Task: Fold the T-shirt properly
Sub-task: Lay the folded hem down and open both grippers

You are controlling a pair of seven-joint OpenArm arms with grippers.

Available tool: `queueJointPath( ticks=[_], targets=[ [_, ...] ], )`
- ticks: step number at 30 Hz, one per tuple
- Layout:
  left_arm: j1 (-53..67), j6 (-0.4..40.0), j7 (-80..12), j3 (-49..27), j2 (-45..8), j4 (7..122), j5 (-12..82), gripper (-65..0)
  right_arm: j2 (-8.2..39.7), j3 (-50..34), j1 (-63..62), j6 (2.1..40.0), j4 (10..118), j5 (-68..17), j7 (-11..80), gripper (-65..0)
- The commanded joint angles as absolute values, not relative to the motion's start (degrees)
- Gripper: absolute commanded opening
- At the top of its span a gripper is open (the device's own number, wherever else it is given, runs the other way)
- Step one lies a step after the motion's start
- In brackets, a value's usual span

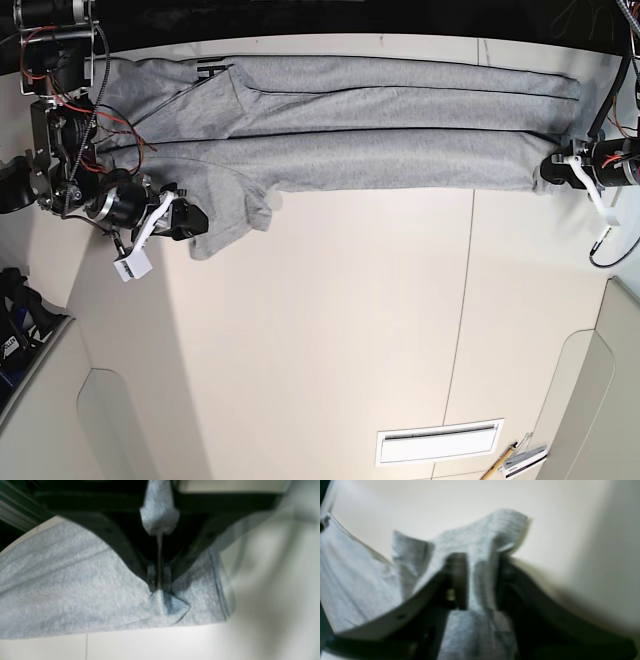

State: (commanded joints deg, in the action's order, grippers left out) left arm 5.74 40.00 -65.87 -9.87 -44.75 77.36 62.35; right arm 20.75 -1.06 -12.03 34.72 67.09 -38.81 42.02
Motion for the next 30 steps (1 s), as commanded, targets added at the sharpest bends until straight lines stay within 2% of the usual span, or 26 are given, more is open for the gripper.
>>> queueJointPath(
  ticks=[1, 2, 5, 10, 14, 19, 25, 30],
  targets=[
    [5.74, 40.00, -65.87, -9.87, -44.75, 77.36, 62.37, -65.0, 20.78, -1.06, -12.03, 34.72, 67.55, -38.79, 42.04, -63.0],
    [5.74, 40.00, -65.82, -9.87, -44.75, 77.36, 62.37, -65.0, 20.78, -1.06, -12.03, 34.72, 68.01, -38.76, 42.06, -65.0],
    [5.72, 40.00, -65.82, -9.87, -44.77, 77.36, 63.42, -65.0, 20.78, -1.06, -12.01, 34.72, 69.82, -38.81, 42.59, -65.0],
    [5.76, 40.00, -66.74, -9.87, -44.80, 78.15, 64.10, -65.0, 21.10, -3.16, -9.56, 34.76, 79.18, -40.56, 49.67, -65.0],
    [5.74, 40.00, -67.99, -9.87, -44.82, 78.81, 64.14, -65.0, 21.12, -8.84, -2.81, 34.79, 90.61, -42.22, 50.70, -65.0],
    [5.78, 40.00, -69.76, -9.89, -45.34, 78.83, 65.65, -65.0, 21.15, -16.49, 4.01, 34.81, 99.81, -48.03, 56.51, -65.0],
    [5.76, 40.00, -74.78, -11.00, -47.88, 78.83, 71.05, -65.0, 21.10, -25.54, 12.62, 34.98, 103.59, -53.15, 57.98, -65.0],
    [5.80, 40.00, -79.18, -11.18, -48.60, 78.83, 75.83, -65.0, 21.10, -29.69, 17.21, 35.64, 103.59, -55.16, 58.83, -65.0]
  ],
)
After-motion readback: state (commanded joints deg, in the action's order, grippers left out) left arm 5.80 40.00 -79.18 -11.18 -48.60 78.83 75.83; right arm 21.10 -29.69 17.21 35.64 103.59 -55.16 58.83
